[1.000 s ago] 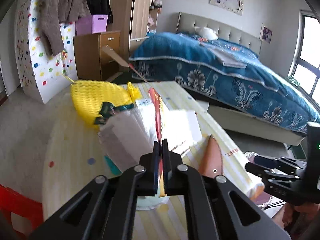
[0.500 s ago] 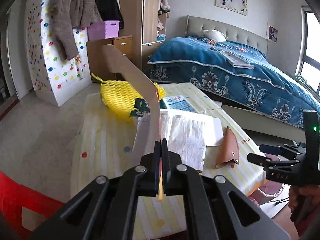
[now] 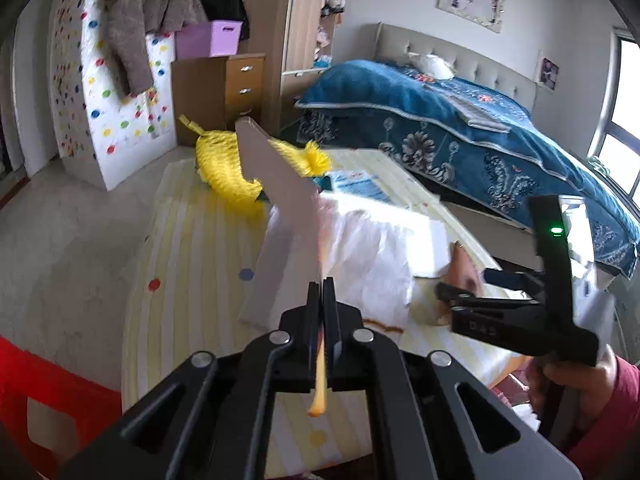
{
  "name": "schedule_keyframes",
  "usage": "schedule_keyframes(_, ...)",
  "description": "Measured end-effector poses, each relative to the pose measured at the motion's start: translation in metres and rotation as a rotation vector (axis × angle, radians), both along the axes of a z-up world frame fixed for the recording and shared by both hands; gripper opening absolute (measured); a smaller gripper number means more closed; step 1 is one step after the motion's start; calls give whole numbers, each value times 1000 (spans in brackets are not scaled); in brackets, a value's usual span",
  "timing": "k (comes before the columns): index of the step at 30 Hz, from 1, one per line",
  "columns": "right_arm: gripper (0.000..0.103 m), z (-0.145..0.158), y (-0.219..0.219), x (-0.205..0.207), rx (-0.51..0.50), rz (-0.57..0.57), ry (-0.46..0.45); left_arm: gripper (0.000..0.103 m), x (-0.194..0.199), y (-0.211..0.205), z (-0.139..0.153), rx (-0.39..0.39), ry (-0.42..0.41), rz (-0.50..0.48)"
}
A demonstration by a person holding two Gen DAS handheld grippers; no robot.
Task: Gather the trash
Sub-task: 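Grasp the red snack box with the left gripper while the right grasps the brown sheath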
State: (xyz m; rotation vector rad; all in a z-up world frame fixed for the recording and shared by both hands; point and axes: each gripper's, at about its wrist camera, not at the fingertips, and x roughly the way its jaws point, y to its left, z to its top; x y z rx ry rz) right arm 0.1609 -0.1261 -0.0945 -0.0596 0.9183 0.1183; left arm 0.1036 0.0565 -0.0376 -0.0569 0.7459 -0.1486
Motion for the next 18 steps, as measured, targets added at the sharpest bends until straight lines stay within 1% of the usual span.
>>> schedule_keyframes(1, 75, 0, -3, -2, -8, 0, 3, 4, 1, 3, -3, -6, 11, 4)
schedule_keyframes(4, 75, 0, -14, -7, -4, -4, 13, 4, 3, 6, -10, -16, 35, 1)
schedule_keyframes(9, 75, 0, -37, -15, 46, -22, 46, 5, 10, 1, -19, 8, 47, -17)
schedule_keyframes(13, 75, 1, -42, -21, 33, -21, 55, 4, 20, -1, -22, 34, 50, -14)
schedule_keyframes(16, 75, 2, -43, -24, 2, -28, 52, 0, 17, -1, -19, 30, 39, -2)
schedule_keyframes(18, 75, 4, -43, -26, 0, -27, 39, 0, 15, -1, -18, 36, 35, -3)
